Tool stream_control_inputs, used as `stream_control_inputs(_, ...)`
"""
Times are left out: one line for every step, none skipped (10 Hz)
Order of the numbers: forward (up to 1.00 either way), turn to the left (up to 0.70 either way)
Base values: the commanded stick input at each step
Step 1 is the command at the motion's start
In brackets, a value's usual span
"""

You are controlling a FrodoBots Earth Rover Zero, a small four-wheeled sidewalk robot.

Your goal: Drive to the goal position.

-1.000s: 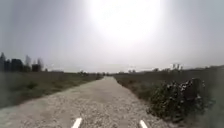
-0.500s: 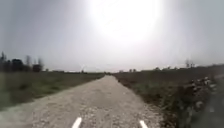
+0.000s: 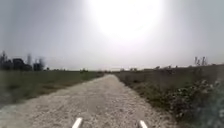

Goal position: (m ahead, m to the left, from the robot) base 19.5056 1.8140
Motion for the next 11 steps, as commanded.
stream_control_inputs(0.7,0.0)
stream_control_inputs(0.7,0.0)
stream_control_inputs(0.7,0.0)
stream_control_inputs(0.7,0.0)
stream_control_inputs(0.7,0.0)
stream_control_inputs(0.7,0.0)
stream_control_inputs(0.7,0.0)
stream_control_inputs(0.7,0.0)
stream_control_inputs(0.7,0.0)
stream_control_inputs(0.7,0.0)
stream_control_inputs(0.7,0.0)
